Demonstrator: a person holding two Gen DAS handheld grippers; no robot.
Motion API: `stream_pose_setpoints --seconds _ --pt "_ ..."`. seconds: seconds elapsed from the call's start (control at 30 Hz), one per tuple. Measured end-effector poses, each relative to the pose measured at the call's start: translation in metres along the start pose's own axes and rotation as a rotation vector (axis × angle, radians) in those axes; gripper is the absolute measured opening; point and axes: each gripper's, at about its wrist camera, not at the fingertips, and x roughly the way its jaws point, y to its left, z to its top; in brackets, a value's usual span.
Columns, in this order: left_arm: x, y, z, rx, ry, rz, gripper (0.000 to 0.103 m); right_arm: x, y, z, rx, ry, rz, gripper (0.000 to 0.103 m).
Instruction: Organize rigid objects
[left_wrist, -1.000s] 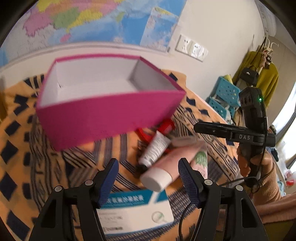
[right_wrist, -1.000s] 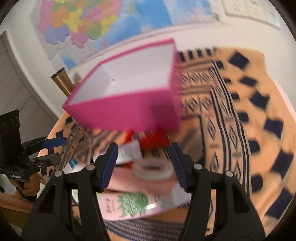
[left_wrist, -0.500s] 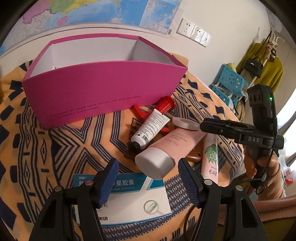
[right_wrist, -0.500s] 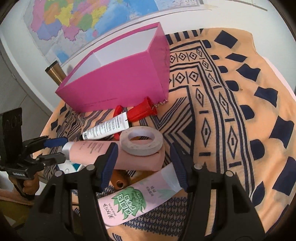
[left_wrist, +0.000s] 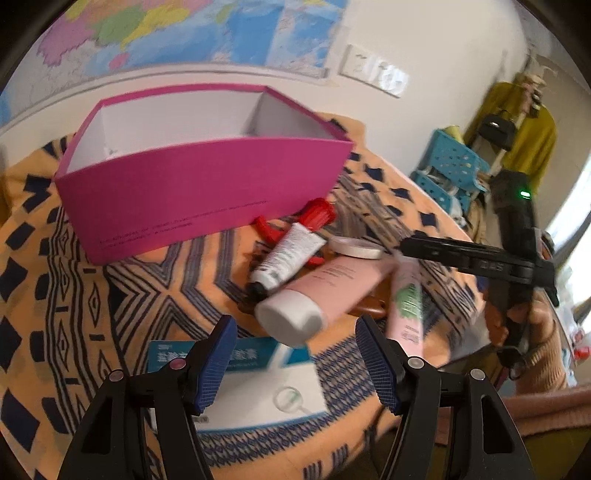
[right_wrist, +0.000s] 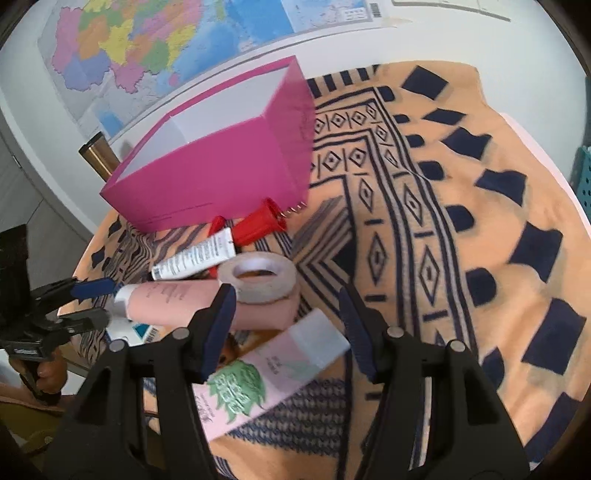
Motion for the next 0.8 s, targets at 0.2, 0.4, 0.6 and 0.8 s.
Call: stream_pose_setpoints --seconds 0.2,0.4,0.6,0.8 --pt "0.015 -0.027 -0.013 0.087 0.087 -0.126 0.068 0.003 -0.010 -0.010 0.029 0.009 -0.019 0.060" --pt "0.043 -0.050 -0.026 0.152 0.203 -0.145 0.066 0.009 -0.016 -0.022 0.063 0.028 0.003 0.060" --pt "0.058 -0.062 -0.031 0.184 0.228 -0.058 0.050 0.004 -0.014 -0.036 0.121 0.022 0.031 0.053" --pt "0.058 -0.056 -0.026 0.146 0.189 0.024 0.050 -0.003 -0.015 -0.043 0.207 -0.009 0.023 0.049"
